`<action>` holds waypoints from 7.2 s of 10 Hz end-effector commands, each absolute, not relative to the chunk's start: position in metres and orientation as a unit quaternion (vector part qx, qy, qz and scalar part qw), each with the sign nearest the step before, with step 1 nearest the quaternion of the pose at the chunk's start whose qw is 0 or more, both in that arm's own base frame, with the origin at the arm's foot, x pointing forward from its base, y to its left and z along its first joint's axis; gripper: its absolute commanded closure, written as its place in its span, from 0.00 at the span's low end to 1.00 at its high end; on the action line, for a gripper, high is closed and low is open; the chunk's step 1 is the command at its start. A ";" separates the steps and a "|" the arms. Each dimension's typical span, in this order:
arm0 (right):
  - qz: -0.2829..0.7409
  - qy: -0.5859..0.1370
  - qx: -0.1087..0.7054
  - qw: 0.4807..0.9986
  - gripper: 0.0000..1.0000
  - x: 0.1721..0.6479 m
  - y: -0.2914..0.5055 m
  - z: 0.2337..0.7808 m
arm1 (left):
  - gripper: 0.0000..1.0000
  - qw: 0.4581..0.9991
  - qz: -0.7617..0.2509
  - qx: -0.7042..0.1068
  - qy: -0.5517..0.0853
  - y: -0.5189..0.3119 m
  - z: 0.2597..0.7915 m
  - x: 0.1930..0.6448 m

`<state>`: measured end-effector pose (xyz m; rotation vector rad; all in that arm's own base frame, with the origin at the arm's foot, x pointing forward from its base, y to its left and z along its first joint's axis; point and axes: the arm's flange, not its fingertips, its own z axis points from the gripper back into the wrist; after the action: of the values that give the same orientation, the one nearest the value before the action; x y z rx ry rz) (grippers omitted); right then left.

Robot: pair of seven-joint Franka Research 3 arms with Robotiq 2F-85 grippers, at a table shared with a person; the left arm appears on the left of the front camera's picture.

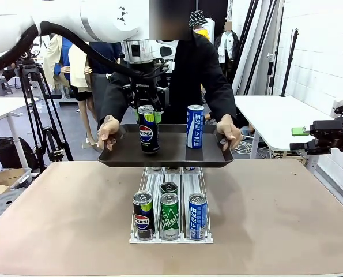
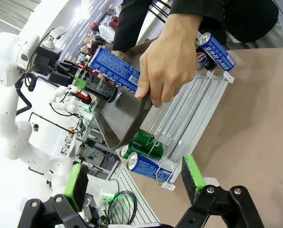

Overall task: Retrieve and hand over the desired beverage to the person.
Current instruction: Place the picked can on the Handle tray extended by the person.

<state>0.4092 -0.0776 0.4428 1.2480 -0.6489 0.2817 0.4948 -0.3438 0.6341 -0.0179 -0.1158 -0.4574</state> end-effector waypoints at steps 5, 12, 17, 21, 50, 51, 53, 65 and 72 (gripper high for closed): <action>0.129 -0.300 0.577 0.749 0.00 0.408 -0.077 0.444 | 0.00 0.976 -0.204 0.001 -0.078 -0.342 0.640 0.496; 0.129 -0.300 0.577 0.749 0.00 0.408 -0.077 0.444 | 0.00 0.974 -0.209 -0.007 -0.090 -0.334 0.663 0.492; 0.129 -0.300 0.577 0.749 0.00 0.408 -0.077 0.444 | 0.00 0.974 -0.209 -0.007 -0.090 -0.334 0.663 0.492; 0.129 -0.300 0.577 0.749 0.00 0.408 -0.077 0.444 | 0.00 0.974 -0.209 -0.007 -0.090 -0.334 0.663 0.492; 0.129 -0.300 0.577 0.749 0.00 0.408 -0.077 0.444 | 0.00 0.835 -0.053 -0.525 -0.157 0.076 0.516 0.431; 0.129 -0.300 0.577 0.749 0.00 0.408 -0.077 0.444 | 0.00 0.822 -0.040 -0.544 -0.162 0.085 0.491 0.437; 0.129 -0.300 0.577 0.749 0.00 0.408 -0.077 0.444 | 0.00 0.791 -0.046 -0.585 -0.172 0.100 0.463 0.444; 0.129 -0.300 0.577 0.749 0.00 0.408 -0.077 0.444 | 0.00 0.756 0.006 -0.633 -0.169 0.152 0.433 0.445; 0.129 -0.300 0.577 0.749 0.00 0.408 -0.077 0.444 | 0.00 0.756 0.006 -0.633 -0.169 0.152 0.433 0.445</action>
<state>0.4089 -0.0783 0.4428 1.2482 -0.6497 0.2805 0.4471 0.1514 0.4339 -1.3823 -0.3589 0.0166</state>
